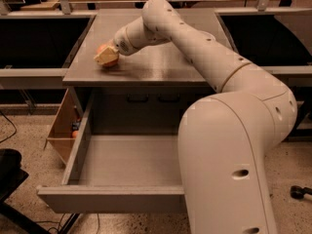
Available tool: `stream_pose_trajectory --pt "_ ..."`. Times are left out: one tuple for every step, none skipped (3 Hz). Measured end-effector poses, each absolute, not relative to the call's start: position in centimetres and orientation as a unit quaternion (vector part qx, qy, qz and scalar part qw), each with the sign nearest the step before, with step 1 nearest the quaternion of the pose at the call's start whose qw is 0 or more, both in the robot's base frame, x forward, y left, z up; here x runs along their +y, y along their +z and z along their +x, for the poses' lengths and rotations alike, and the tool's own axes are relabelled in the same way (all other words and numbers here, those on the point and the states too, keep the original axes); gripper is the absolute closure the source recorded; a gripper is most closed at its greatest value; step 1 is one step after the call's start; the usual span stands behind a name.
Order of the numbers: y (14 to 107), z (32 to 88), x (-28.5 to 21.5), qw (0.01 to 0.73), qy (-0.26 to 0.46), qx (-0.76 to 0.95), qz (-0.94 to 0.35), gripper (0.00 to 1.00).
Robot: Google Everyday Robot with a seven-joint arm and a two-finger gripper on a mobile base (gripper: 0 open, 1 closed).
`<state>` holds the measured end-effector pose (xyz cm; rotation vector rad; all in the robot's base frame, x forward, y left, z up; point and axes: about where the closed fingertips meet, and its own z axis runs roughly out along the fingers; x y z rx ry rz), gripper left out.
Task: Pick apple from top drawer and place on counter
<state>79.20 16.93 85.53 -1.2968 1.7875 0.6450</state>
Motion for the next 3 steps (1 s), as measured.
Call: stream_pose_trajectory --pt "85.5 79.2 16.9 0.408 0.256 0.709 -0.515 0.0" --pt "87.1 79.2 18.1 0.398 0.26 0.711 -0.519 0.0" --pt "92.4 78.5 20.0 0.384 0.258 0.712 -0.528 0.0"
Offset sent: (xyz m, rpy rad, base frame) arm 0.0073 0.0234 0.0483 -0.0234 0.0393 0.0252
